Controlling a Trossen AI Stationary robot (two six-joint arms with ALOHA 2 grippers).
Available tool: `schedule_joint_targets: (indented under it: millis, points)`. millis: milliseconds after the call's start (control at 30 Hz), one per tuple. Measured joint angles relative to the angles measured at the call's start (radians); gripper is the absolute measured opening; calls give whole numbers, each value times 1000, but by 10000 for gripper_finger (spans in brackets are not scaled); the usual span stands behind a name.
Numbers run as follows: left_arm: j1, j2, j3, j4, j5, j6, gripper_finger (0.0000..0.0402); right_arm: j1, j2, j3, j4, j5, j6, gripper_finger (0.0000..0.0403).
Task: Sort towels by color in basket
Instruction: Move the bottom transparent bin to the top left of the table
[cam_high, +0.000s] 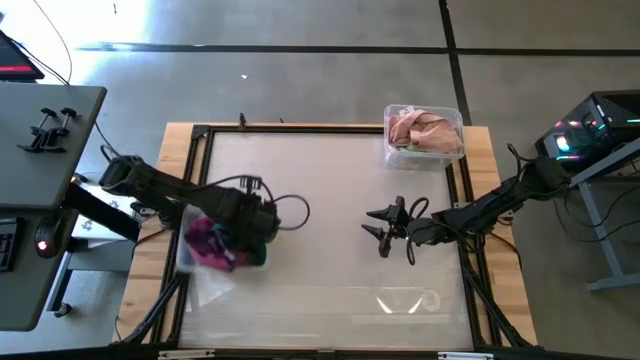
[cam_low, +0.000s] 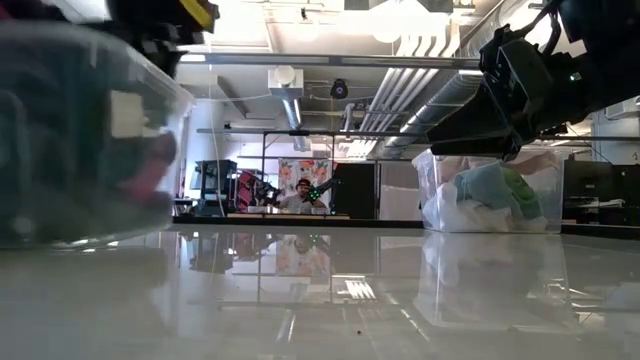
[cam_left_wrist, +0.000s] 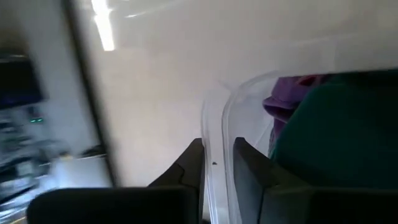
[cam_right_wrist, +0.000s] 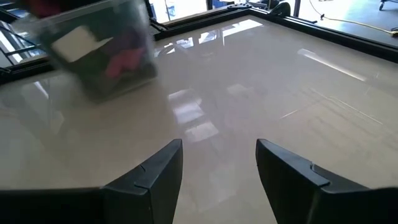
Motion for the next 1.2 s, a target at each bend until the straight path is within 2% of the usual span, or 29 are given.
schedule_joint_targets:
  millis: [133, 300, 500, 600, 700, 767, 867, 1033, 1100, 1200]
  points:
    - [84, -1, 1, 12, -77, 142, 35, 0, 0, 0, -1, 0, -2, 199]
    - [222, -1, 1, 85, -78, 366, 35, 0, 0, 0, -1, 0, -10, 199]
    - [444, 0, -3, 252, -81, 683, 35, 0, 0, 0, -2, 0, -9, 199]
    - [568, 0, -4, 339, -60, 829, 35, 0, 0, 0, -2, 0, -1, 199]
    - [690, 0, -4, 410, 46, 941, 35, 0, 0, 0, -6, 0, 9, 199]
    - [761, 0, -5, 443, 113, 981, 35, 0, 0, 0, -9, 0, 9, 199]
    - [841, 1, -5, 492, 140, 1004, 47, 0, 0, 0, -9, 0, 9, 199]
    - [928, 1, -5, 606, 174, 997, 102, 0, 0, 0, -9, 0, 26, 199]
    - [943, 1, -5, 636, 174, 986, 128, 0, 0, 0, -9, 0, 42, 199]
    - [944, 1, 1, 652, 101, 964, 159, 0, 0, 0, -9, 0, 64, 199]
